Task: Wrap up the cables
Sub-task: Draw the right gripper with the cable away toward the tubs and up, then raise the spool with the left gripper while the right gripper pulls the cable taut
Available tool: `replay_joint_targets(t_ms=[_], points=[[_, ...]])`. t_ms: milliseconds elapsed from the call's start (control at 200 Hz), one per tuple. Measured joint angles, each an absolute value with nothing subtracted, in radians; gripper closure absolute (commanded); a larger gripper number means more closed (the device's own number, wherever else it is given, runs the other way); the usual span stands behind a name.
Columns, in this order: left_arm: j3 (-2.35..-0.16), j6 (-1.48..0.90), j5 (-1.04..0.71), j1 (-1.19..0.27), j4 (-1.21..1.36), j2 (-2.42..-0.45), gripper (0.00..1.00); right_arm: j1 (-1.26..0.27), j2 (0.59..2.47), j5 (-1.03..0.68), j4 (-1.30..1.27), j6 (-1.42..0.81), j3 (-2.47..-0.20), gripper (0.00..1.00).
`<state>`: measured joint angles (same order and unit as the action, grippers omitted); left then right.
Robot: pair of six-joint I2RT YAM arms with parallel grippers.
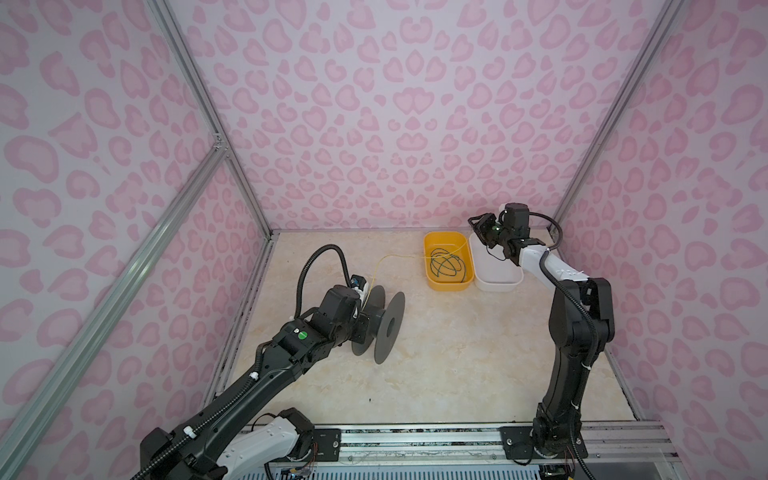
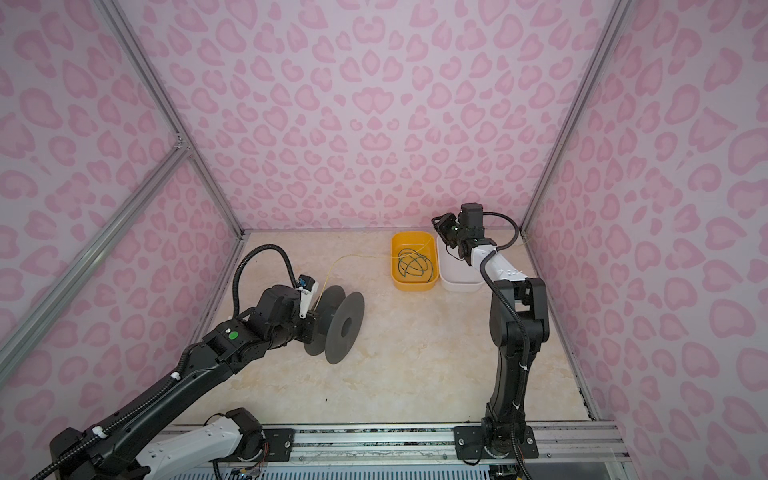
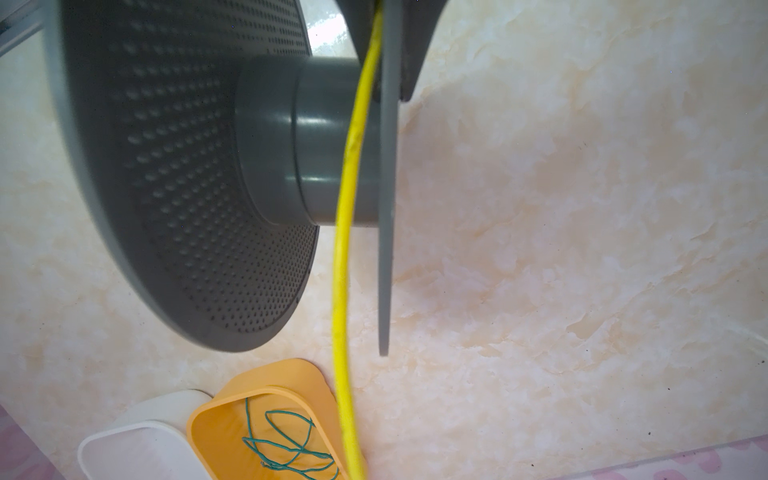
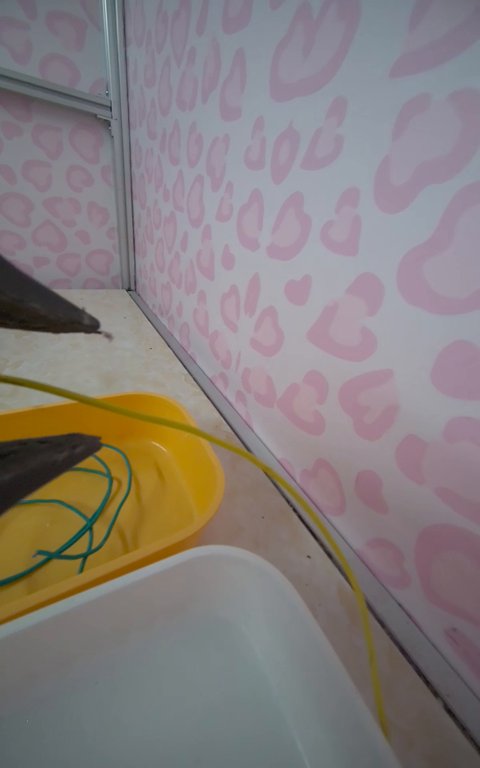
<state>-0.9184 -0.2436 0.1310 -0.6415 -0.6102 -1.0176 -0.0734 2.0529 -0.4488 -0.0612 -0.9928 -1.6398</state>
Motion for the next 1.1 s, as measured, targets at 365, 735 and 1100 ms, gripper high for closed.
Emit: replay_joint_targets(t_ms=[365, 735, 1100], points=[[-0.918, -0.247, 0.132, -0.641, -0.633, -1.000, 0.96, -0.039, 2.201, -0.495, 0.013, -1.014, -1.888, 1.00], [-0.947, -0.235, 0.167, -0.641, -0.674, -0.953, 0.96, 0.005, 2.020, -0.526, -0.092, -1.108, -1.703, 1.00], [-1.055, -0.178, 0.202, -0.641, -0.731, -0.886, 0.96, 0.027, 1.905, -0.506, -0.104, -1.084, -1.700, 1.00]])
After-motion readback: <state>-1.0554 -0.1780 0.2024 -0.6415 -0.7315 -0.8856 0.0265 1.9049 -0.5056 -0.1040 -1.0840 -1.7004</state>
